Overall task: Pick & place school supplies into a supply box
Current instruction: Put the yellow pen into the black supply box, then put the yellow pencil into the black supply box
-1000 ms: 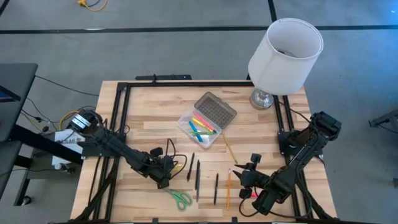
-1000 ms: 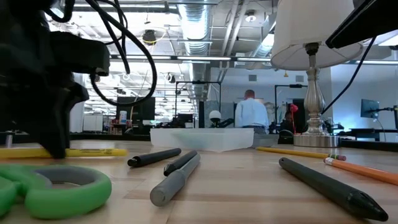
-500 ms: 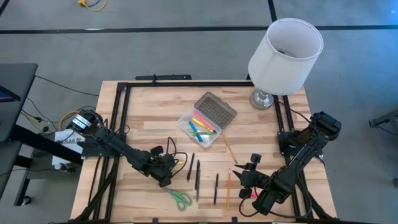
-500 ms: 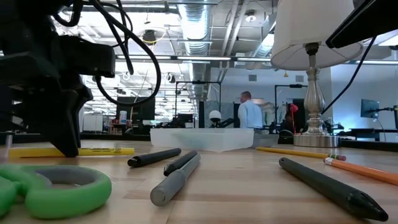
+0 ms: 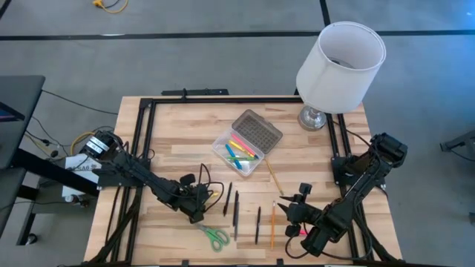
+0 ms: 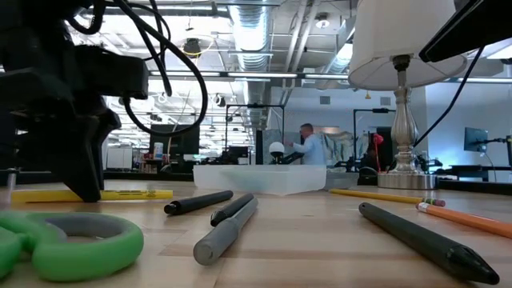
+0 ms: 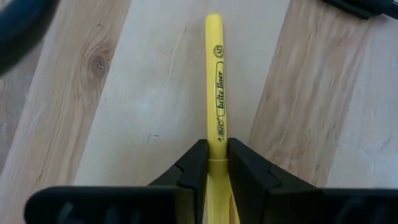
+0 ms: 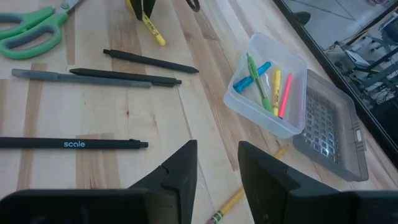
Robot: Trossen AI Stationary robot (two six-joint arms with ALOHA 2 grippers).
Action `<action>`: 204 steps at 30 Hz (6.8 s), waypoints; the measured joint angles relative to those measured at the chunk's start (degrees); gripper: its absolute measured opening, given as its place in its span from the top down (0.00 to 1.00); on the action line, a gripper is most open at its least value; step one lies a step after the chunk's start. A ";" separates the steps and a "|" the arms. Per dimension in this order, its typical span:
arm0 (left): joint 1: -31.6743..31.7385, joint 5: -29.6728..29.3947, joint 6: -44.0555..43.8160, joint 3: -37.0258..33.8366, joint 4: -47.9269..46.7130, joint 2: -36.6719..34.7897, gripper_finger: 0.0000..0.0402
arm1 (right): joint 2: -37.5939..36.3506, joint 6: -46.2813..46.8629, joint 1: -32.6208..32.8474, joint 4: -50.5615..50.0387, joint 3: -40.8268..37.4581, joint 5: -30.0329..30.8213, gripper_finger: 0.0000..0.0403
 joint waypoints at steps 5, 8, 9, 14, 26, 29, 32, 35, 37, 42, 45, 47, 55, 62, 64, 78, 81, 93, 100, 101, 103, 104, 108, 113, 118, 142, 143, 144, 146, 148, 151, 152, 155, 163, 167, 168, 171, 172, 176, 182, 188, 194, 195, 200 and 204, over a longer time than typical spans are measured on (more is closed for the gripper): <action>0.02 -0.21 1.29 0.34 -0.17 0.02 0.91 | 0.00 -0.02 0.00 -0.01 0.00 0.00 0.72; 0.00 -0.59 2.54 0.87 -0.30 0.02 0.91 | 0.00 -0.06 0.00 -0.01 0.00 0.00 0.72; 0.00 -0.83 3.02 1.14 -0.44 0.05 0.91 | 0.00 -0.09 0.00 -0.03 0.00 0.00 0.72; 0.02 -1.10 5.91 2.36 -0.86 0.27 0.90 | 0.00 -0.13 0.00 -0.03 0.00 0.02 0.72; 0.06 -11.67 9.47 7.54 -10.00 0.28 0.91 | 0.00 -0.57 -0.01 -0.92 0.00 0.11 0.72; 0.80 -15.69 12.75 9.90 -12.07 0.22 0.91 | 0.00 -0.61 -0.11 -0.93 0.00 0.13 0.72; 2.70 -20.12 19.18 12.19 -12.66 0.13 0.91 | 0.00 -0.66 -0.11 -0.95 0.00 0.15 0.72; 5.36 -24.91 29.37 13.41 -10.85 0.13 0.91 | 0.00 -0.59 -0.11 -0.95 0.00 0.15 0.72; 7.65 -27.39 36.78 13.51 -7.67 0.11 0.91 | 0.00 -0.57 -0.11 -0.90 0.00 0.15 0.72; 15.15 -25.52 53.82 13.51 2.03 0.09 0.91 | 0.00 -0.52 -0.11 -0.66 0.00 0.15 0.72; 19.58 -21.58 61.10 13.51 8.01 0.09 0.90 | 0.00 -0.52 -0.11 -0.48 0.00 0.15 0.72; 22.14 -19.06 65.61 13.51 11.39 0.09 0.90 | 0.00 -0.50 -0.11 -0.45 0.00 0.15 0.72; 30.62 -8.84 75.04 13.51 15.28 0.04 0.90 | 0.00 -0.46 -0.11 -0.14 0.00 0.09 0.72; 34.29 -2.47 74.84 13.51 14.91 0.04 0.85 | 0.00 -0.47 -0.11 -0.05 0.00 -0.02 0.72; 34.40 -2.40 74.75 13.51 14.91 0.04 0.82 | 0.00 -0.46 -0.11 -0.05 0.00 -0.02 0.72; 30.59 -7.96 67.86 13.51 14.04 -0.07 0.71 | 0.35 10.26 -3.56 -0.06 -2.26 -1.43 0.72; 27.32 -10.02 66.55 13.51 13.08 -0.07 0.71 | 0.37 14.39 -6.68 -0.50 -3.93 -3.93 0.72; 10.73 -19.80 49.49 13.53 1.66 -0.07 0.71 | 0.37 13.24 -22.69 1.98 -7.16 -14.11 0.72; 2.24 -19.86 32.23 13.53 -7.61 -0.07 0.71 | 0.37 4.75 -30.50 7.12 -7.26 -22.04 0.72; 1.11 -19.91 30.69 13.53 -8.34 -0.07 0.71 | 0.37 3.72 -31.52 7.66 -7.26 -23.42 0.72; -1.11 -20.11 28.36 13.53 -9.30 -0.07 0.71 | 0.37 2.45 -33.17 8.12 -7.26 -24.81 0.72; -2.20 -20.58 27.43 13.53 -9.69 -0.07 0.71 | 0.37 2.16 -33.84 8.12 -7.26 -25.00 0.72; -6.30 -23.38 24.13 13.53 -11.01 -0.07 0.71 | 0.37 1.90 -35.30 8.12 -7.26 -26.68 0.72; -10.25 -26.09 20.14 13.53 -12.29 -0.07 0.71 | 1.51 1.93 -35.76 8.46 -7.27 -29.99 0.72; -12.77 -28.90 18.33 13.53 -12.33 -0.07 0.71 | 3.89 2.88 -35.87 8.56 -7.27 -31.36 0.72; -13.68 -30.43 15.75 13.57 -13.05 -0.07 0.71 | 9.18 0.36 -31.49 4.64 -6.99 -38.46 0.92; -13.68 -30.40 15.75 13.57 -13.07 -0.07 0.71 | 9.18 -0.16 -30.98 4.37 -6.99 -38.69 0.94; -13.68 -30.42 15.75 13.57 -13.05 -0.07 0.71 | 9.18 -0.44 -30.35 3.99 -6.99 -38.71 0.96; -13.68 -30.42 15.75 13.57 -13.05 -0.07 0.71 | 9.18 -0.55 -29.17 3.07 -7.04 -38.67 0.98; -13.68 -30.43 15.75 13.57 -13.05 -0.07 0.71 | 9.18 -0.56 -27.87 2.42 -7.10 -38.66 0.98; -13.68 -30.42 15.75 13.57 -13.05 -0.07 0.71 | 9.20 -0.51 -25.90 1.72 -7.20 -38.77 0.96; -13.65 -30.40 15.75 13.57 -13.05 -0.07 0.71 | 9.22 -0.04 -25.31 1.45 -7.21 -38.75 0.96; -13.57 -30.46 15.77 13.57 -13.05 -0.07 0.71 | 9.25 1.33 -24.27 0.76 -7.21 -38.85 0.94; -13.51 -31.87 15.81 13.57 -13.05 -0.07 0.71 | 8.94 -0.98 -25.39 0.34 -7.08 -43.95 0.91; -13.46 -31.91 15.82 13.57 -13.05 -0.07 0.71 | 8.80 -3.51 -27.04 0.28 -6.96 -46.81 0.89; -13.34 -31.91 15.83 13.57 -13.05 -0.07 0.71 | 8.79 -4.31 -27.44 0.23 -6.90 -47.31 0.89; -12.89 -31.89 15.85 13.57 -13.05 -0.07 0.71 | 8.70 -6.41 -28.72 0.24 -6.81 -49.37 0.90; -12.68 -31.85 15.85 13.57 -13.05 -0.07 0.71 | 8.69 -7.01 -29.02 0.26 -6.80 -49.67 0.91; -12.03 -31.77 16.10 13.57 -13.05 -0.07 0.71 | 8.63 -9.30 -29.66 0.23 -6.75 -50.13 0.97; -11.80 -31.74 17.48 13.57 -13.14 -0.05 0.71 | 7.01 -10.97 -29.75 -1.01 -6.86 -50.46 0.98; -11.76 -31.96 17.65 13.57 -13.17 -0.04 0.71 | 4.61 -10.19 -29.40 -4.98 -6.94 -52.08 0.99; -11.76 -31.96 17.54 13.55 -13.16 -0.04 0.71 | 4.26 -9.10 -28.88 -8.06 -6.71 -50.73 1.00; -11.76 -31.94 17.48 13.55 -13.16 -0.04 0.71 | 4.26 -9.09 -28.67 -8.10 -6.71 -50.59 1.00; -11.76 -32.02 17.47 13.55 -13.05 -0.04 0.71 | 4.24 -9.09 -27.76 -8.47 -6.64 -50.10 1.00; -11.76 -32.15 17.47 13.55 -13.00 -0.04 0.71 | 4.18 -9.46 -27.21 -8.47 -6.60 -49.71 1.00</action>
